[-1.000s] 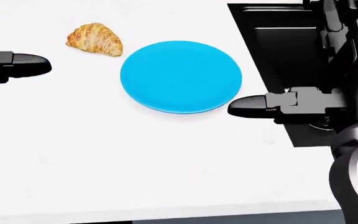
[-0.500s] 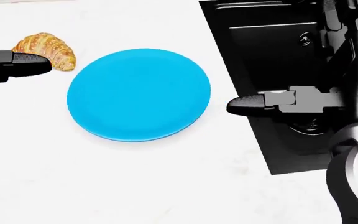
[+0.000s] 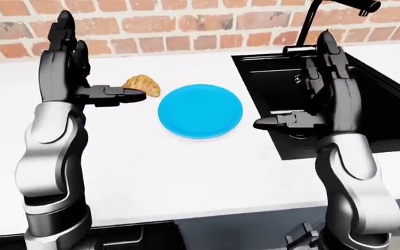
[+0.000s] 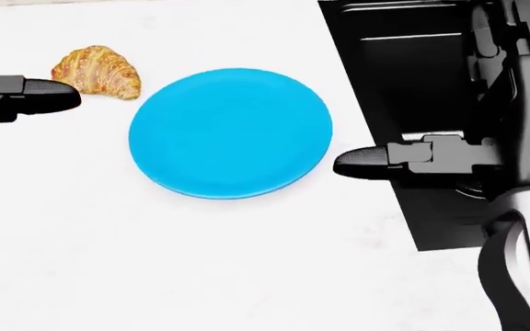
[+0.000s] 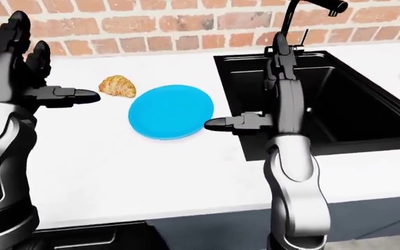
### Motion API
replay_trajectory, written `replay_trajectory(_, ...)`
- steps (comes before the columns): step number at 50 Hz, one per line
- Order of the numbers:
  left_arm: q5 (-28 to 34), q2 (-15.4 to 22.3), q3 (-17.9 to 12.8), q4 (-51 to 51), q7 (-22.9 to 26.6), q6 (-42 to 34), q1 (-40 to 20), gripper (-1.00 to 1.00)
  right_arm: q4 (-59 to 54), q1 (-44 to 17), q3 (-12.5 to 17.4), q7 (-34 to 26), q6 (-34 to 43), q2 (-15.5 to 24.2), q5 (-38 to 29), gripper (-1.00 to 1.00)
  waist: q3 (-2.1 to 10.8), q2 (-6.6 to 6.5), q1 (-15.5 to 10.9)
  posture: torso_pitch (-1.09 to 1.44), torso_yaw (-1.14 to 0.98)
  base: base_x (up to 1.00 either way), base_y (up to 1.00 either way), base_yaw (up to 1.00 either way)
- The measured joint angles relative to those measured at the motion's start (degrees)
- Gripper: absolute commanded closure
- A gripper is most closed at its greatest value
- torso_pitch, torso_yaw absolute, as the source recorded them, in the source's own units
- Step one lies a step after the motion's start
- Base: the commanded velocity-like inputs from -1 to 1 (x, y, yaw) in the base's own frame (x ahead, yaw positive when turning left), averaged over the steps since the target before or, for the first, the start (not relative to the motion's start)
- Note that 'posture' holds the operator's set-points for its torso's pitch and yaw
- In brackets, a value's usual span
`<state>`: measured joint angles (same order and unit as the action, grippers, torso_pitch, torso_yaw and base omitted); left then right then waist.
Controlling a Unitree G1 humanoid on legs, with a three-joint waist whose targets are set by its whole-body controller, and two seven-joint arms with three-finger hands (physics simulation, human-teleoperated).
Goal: Place the pastries on the plates.
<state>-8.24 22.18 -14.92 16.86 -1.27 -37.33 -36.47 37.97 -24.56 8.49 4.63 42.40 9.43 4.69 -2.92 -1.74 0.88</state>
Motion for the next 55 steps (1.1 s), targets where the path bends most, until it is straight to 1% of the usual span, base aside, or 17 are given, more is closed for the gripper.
replay_trajectory(3, 0.3, 0.0, -0.3, -0.5, -0.2, -0.5, 0.2, -1.0, -0.7, -0.2, -0.6, -0.4, -0.3, -0.1, 0.0, -1.0, 0.77, 1.35, -0.8, 0.0, 0.0, 0.0, 0.0, 0.0)
replay_trajectory(5, 0.4, 0.0, 0.0, -0.5, -0.1, -0.7, 0.0, -1.0, -0.3, -0.1, -0.3, -0.6, -0.4, 0.0, -0.1, -1.0, -0.14, 2.12, -0.8, 0.0, 0.0, 0.0, 0.03, 0.0)
replay_trajectory(9, 0.5, -0.1, -0.2, -0.7, 0.0, -1.2, 0.3, -1.0, 0.2, 0.1, -0.8, -1.5, -0.5, 0.0, -0.5, -1.0, 0.5, 3.8, -0.9, 0.0, 0.0, 0.0, 0.12, 0.0)
replay_trajectory(10, 0.5, 0.0, -0.1, -0.5, 0.0, -1.2, 0.0, -1.0, 0.4, 0.0, -0.6, -1.6, -0.6, 0.0, -0.6, -1.0, 0.62, 3.86, -0.9, 0.0, 0.0, 0.0, 0.12, 0.0)
replay_trajectory(14, 0.3, -0.2, 0.8, 0.7, 0.4, -0.6, -1.1, -1.0, 0.3, -0.4, 1.2, -1.2, -1.1, 0.0, -0.6, -1.0, 0.91, 0.69, -0.3, 0.0, 0.0, 0.0, 0.05, 0.0)
replay_trajectory(16, 0.1, 0.1, 0.8, 1.2, 0.6, -0.2, -1.5, -1.0, 0.4, -0.4, 1.4, -0.8, -1.3, 0.0, -0.4, -1.0, 1.01, -0.11, -0.4, 0.0, 0.0, 0.0, 0.0, 0.0)
replay_trajectory(23, 0.6, 0.0, 0.2, 0.0, 0.4, -1.3, -0.9, -1.0, 0.6, 0.2, 0.3, -1.0, -0.6, 0.3, 0.7, -1.0, 0.73, 1.63, -1.2, 0.0, 0.0, 0.0, 0.0, 0.0)
replay_trajectory(26, 0.7, -0.5, 0.6, -0.7, 0.5, -1.7, -0.4, -1.0, 0.4, 0.2, 0.7, -0.9, -0.6, 0.5, 0.7, -1.0, 0.77, 1.49, -0.7, 0.0, 0.0, 0.0, 0.37, 0.0)
replay_trajectory(30, 0.4, -0.6, 1.7, -0.8, 1.0, -1.7, -0.8, -1.0, -0.6, 0.8, 1.2, -0.5, -1.3, 0.3, 0.2, -1.0, 2.08, 3.19, 0.0, 0.0, 0.0, 0.0, 0.31, 0.0)
replay_trajectory(32, 0.5, -0.4, 1.3, 0.0, 1.1, -0.9, -1.4, -1.0, -0.2, 0.5, 1.1, -0.4, -1.9, 0.3, 0.1, -1.0, 2.05, 1.86, 0.0, 0.0, 0.0, 0.0, 0.26, 0.0)
replay_trajectory(36, 1.0, -0.2, 0.9, 1.1, 1.0, 0.1, -1.8, -1.0, 0.6, 0.6, 0.9, -0.5, -3.1, 0.1, 0.1, -1.0, 0.84, -2.11, 0.1, 0.0, 0.0, 0.0, 0.05, 0.0)
replay_trajectory(37, 1.1, -0.1, 0.8, 1.0, 1.1, 0.4, -1.7, -1.0, 0.6, 0.9, 1.0, -0.5, -3.4, -0.4, 0.2, -1.0, 0.75, -2.25, -0.1, 0.0, 0.0, 0.0, 0.0, 0.0)
replay_trajectory(41, 1.9, -0.5, 0.3, -0.9, 0.9, -0.7, -0.4, -1.0, -1.2, 2.2, 0.2, -0.4, -2.9, -0.6, 1.0, -1.0, 0.64, 0.64, -1.0, 0.0, 0.0, 0.0, 0.0, 0.0)
replay_trajectory(43, 2.2, -0.5, 0.6, -1.4, 1.0, -1.3, -0.7, -1.0, -1.5, 1.8, 0.4, -0.3, -2.8, -0.4, 1.2, -1.0, 1.05, 3.01, -1.4, 0.0, 0.0, 0.0, 0.0, 0.0)
replay_trajectory(44, 2.3, -0.7, 0.8, -1.3, 1.1, -1.4, -0.8, -1.0, -1.2, 1.6, 0.6, -0.3, -2.9, -0.2, 1.3, -1.0, 0.88, 3.34, -1.6, 0.0, 0.0, 0.0, 0.0, 0.0)
replay_trajectory(48, 2.3, -0.5, 2.0, -1.8, 2.0, -2.2, -2.3, -1.0, 0.3, 1.4, 1.3, 0.1, -2.7, 0.2, 1.4, -1.0, 0.61, 2.75, -1.4, 0.0, 0.0, 0.0, 0.0, 0.0)
replay_trajectory(55, 3.5, 1.5, 3.5, -2.5, 4.8, -4.5, -10.4, -1.0, 0.6, 0.9, 1.6, 0.5, -2.5, 0.1, 2.4, -1.0, 0.96, 2.15, -1.2, 0.0, 0.0, 0.0, 0.0, 0.0)
